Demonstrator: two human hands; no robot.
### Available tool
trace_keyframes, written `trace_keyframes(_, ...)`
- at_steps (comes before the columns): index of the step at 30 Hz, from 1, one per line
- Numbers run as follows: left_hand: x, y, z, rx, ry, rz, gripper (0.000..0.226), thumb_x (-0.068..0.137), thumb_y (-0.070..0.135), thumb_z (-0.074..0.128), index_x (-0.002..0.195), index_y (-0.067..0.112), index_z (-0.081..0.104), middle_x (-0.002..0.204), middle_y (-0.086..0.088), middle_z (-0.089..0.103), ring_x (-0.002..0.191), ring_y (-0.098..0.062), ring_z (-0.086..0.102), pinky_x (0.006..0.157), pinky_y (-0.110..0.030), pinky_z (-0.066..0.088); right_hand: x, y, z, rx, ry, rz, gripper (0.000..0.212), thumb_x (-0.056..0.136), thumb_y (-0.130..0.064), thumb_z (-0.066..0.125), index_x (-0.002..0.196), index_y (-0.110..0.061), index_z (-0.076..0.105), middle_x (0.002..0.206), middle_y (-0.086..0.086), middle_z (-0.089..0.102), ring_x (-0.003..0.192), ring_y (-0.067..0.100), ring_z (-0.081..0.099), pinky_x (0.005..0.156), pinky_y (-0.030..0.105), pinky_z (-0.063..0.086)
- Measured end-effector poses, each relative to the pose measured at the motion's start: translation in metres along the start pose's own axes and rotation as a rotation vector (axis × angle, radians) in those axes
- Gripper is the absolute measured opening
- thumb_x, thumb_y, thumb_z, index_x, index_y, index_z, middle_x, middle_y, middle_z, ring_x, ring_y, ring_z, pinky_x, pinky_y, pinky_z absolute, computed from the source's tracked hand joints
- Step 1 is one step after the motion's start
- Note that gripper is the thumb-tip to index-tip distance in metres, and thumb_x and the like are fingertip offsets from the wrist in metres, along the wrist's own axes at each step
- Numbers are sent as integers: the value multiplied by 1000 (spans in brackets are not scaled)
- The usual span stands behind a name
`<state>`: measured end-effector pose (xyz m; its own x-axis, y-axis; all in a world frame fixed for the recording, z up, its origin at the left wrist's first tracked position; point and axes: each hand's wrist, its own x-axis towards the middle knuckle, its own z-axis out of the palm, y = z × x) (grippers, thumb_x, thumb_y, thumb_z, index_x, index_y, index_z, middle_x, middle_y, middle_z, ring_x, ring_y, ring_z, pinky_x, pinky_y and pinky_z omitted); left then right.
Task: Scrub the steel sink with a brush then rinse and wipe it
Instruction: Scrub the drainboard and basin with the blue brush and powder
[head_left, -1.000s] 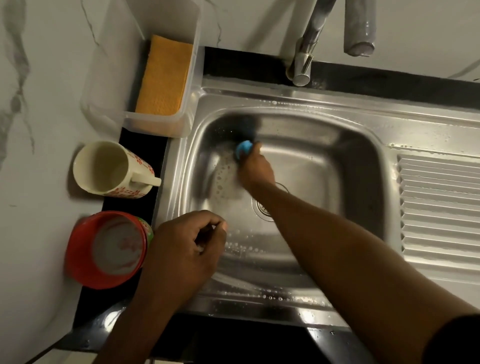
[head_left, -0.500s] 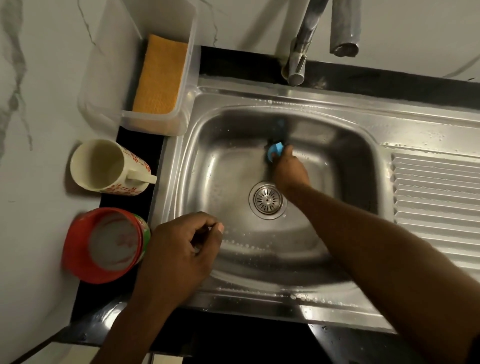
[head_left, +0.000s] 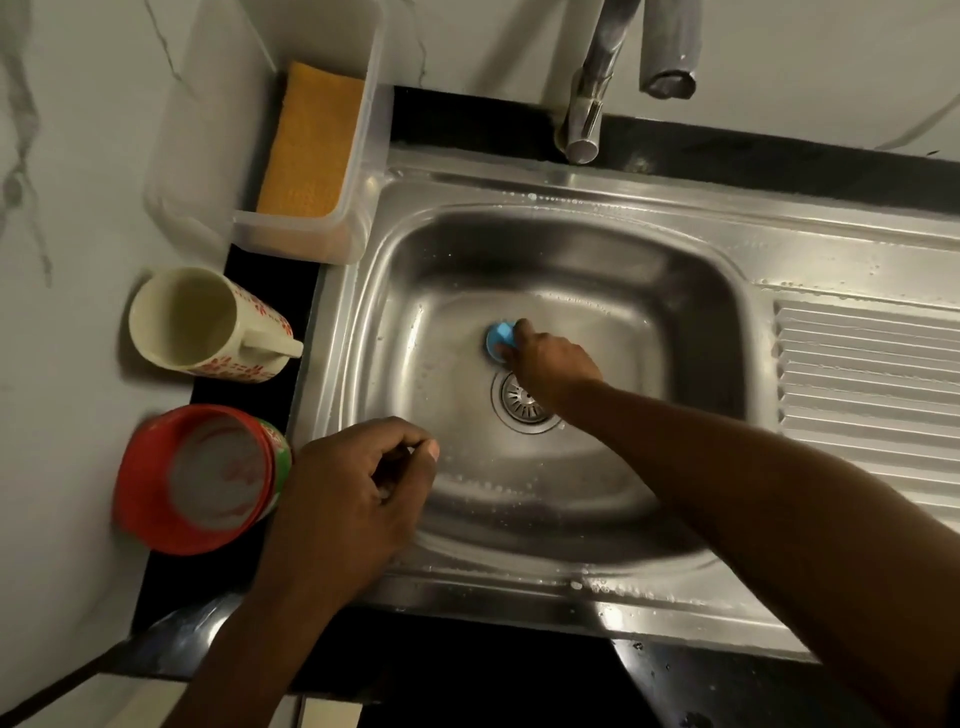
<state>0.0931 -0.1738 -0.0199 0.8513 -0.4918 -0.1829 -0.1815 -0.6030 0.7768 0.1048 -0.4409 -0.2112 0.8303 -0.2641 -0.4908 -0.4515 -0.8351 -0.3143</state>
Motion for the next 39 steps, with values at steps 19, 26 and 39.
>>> trace_keyframes(19, -15, -8, 2, -12, 5, -35, 13, 99, 27, 69, 87, 27, 75, 74, 13, 71, 73, -12, 71, 65, -28, 55, 15, -62, 21, 84, -47, -107, 52, 107, -49, 40, 146, -15, 38, 119, 18, 68, 97, 37, 66, 81, 41, 48)
trace_keyframes(26, -15, -3, 2, -5, 7, -11, 9, 96, 25, 70, 91, 27, 77, 78, 15, 72, 76, -9, 72, 67, -25, 57, -80, -37, 57, -89, -471, -399, 49, 103, -57, 45, 144, -30, 38, 116, 11, 68, 99, 32, 67, 74, 34, 40)
trace_keyframes(39, -10, 3, 9, -15, 6, 15, 13, 97, 22, 70, 85, 27, 75, 71, 11, 70, 70, -14, 70, 65, -30, 55, -106, 44, 19, -299, -695, -299, 56, 102, -68, 36, 147, -35, 37, 130, 8, 63, 103, 24, 61, 90, 35, 46)
